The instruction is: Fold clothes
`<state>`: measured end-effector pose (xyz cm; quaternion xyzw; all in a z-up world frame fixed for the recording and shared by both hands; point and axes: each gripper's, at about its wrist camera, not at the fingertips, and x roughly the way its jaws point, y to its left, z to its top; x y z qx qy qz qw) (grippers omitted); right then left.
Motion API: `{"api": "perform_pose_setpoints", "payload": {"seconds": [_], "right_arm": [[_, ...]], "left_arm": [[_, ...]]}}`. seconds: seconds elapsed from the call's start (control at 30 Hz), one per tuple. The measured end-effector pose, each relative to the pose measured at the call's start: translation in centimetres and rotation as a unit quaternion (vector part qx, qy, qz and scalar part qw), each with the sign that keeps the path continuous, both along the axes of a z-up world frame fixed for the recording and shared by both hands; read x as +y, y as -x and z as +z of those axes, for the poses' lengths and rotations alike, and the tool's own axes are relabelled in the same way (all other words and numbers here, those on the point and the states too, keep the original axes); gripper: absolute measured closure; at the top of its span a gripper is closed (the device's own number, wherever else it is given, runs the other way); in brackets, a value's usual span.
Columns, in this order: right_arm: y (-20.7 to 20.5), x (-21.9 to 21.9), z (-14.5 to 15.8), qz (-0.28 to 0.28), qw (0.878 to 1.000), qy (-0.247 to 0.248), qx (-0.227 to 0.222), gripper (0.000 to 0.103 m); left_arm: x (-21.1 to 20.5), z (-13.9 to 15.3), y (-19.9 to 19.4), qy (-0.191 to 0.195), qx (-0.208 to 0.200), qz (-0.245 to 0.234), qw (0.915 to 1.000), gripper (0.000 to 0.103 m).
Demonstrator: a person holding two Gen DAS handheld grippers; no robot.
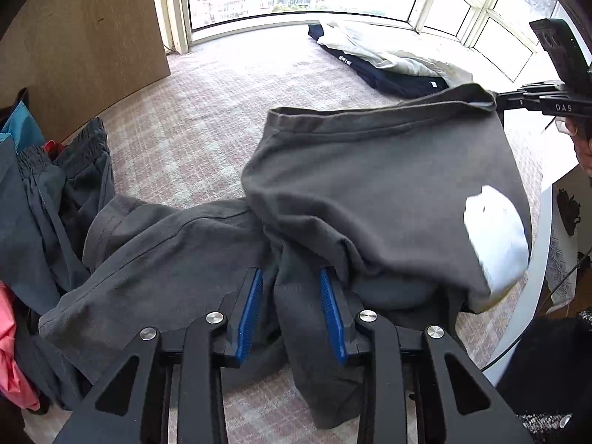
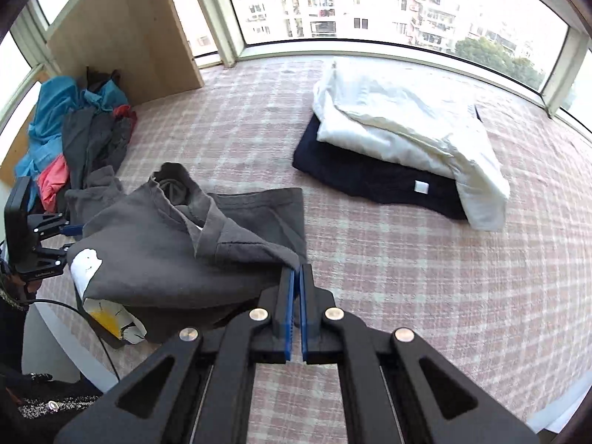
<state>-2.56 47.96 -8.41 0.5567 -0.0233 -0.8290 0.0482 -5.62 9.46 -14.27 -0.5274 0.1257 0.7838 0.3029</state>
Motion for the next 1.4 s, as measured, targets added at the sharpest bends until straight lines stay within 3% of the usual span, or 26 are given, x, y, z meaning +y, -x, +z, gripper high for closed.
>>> {"api": "perform_pose_setpoints", "payload": {"seconds": [0.13, 0.23, 0.3, 0.33, 0.37, 0.43, 0.5, 0.57, 0.6, 0.63, 0.67, 0.73, 0.77, 1.0, 1.1, 1.17, 1.23, 1.3, 1.4], "right_arm": [[-0.5, -0.3, -3.4, 0.01, 0.999, -0.003, -0.04, 0.1], [-0.9, -0.1, -5.3, 0.004, 0.998, -0.022, -0.057, 0.1], [-1.6, 1.4, -5.8, -0.017, 0.998, -0.015, -0.062, 0.1], [-1.9, 2.3, -5.8, -0.03, 0.998, -0.011, -0.062, 0.1], [-2.1, 3.3, -5.7, -0.047, 0.997, -0.018, -0.059, 0.1], [-2.5, 5.1, -5.7, -0.073, 0.995, -0.044, -0.057, 0.1], [-3.0, 6.7, -5.6, -0.095, 0.994, -0.012, -0.058, 0.1], [-3.4, 7.2, -5.0, -0.093, 0.994, 0.025, -0.044, 0.1], [-3.5, 6.9, -4.8, -0.084, 0.995, 0.034, -0.039, 0.1], [-3.6, 6.4, -4.7, -0.072, 0.996, 0.039, -0.037, 0.097], [-3.6, 5.9, -4.5, -0.06, 0.997, 0.043, -0.034, 0.094], [-3.2, 4.6, -4.9, -0.034, 0.997, 0.06, -0.043, 0.075], [-3.0, 4.0, -5.1, -0.021, 0.997, 0.065, -0.047, 0.073], [-1.7, 2.3, -7.2, 0.005, 0.995, 0.067, -0.072, 0.072], [-1.6, 2.4, -7.3, 0.01, 0.996, 0.061, -0.071, 0.071], [-1.6, 2.5, -7.1, 0.014, 0.996, 0.063, -0.064, 0.071], [-1.7, 2.6, -6.7, 0.022, 0.996, 0.071, -0.056, 0.063], [-1.5, 2.1, -6.7, 0.042, 0.994, 0.081, -0.053, 0.053], [-1.0, 1.2, -6.8, 0.078, 0.992, 0.089, -0.05, 0.052]], "left_arm": [[-0.3, 1.3, 0.0, 0.0, 0.008, -0.007, 0.9999, 0.061], [0.4, 2.2, 2.4, 0.007, 0.02, -0.012, 0.9997, 0.057], [1.3, 2.6, 4.2, 0.007, 0.02, -0.026, 0.9994, 0.048], [2.0, 2.6, 5.2, 0.005, 0.017, -0.038, 0.9991, 0.037], [2.9, 2.2, 6.2, 0.012, 0.012, -0.046, 0.9988, 0.031], [4.9, 0.9, 7.6, 0.022, -0.009, -0.068, 0.9974, 0.03], [7.0, -1.0, 8.4, 0.029, -0.042, -0.092, 0.9944, 0.031], [8.9, -2.7, 8.5, 0.04, -0.065, -0.111, 0.9908, 0.033], [9.7, -3.4, 8.3, 0.047, -0.071, -0.119, 0.9893, 0.042], [10.1, -3.3, 8.2, 0.052, -0.065, -0.127, 0.9884, 0.048], [10.5, -3.2, 8.1, 0.056, -0.059, -0.136, 0.9874, 0.047], [11.2, -3.3, 8.4, 0.062, -0.057, -0.154, 0.9845, 0.048], [11.5, -3.3, 8.5, 0.066, -0.056, -0.162, 0.983, 0.048], [13.8, -3.4, 9.7, 0.087, -0.048, -0.224, 0.9695, 0.048], [14.7, -3.4, 10.1, 0.095, -0.044, -0.249, 0.9628, 0.055], [13.3, -2.0, 9.4, 0.082, -0.042, -0.237, 0.9673, 0.081], [12.0, -0.6, 8.7, 0.068, -0.04, -0.224, 0.9714, 0.092], [10.6, 0.8, 8.0, 0.054, -0.037, -0.211, 0.9752, 0.095], [8.6, 2.9, 6.9, 0.033, -0.034, -0.192, 0.9802, 0.095]]}}
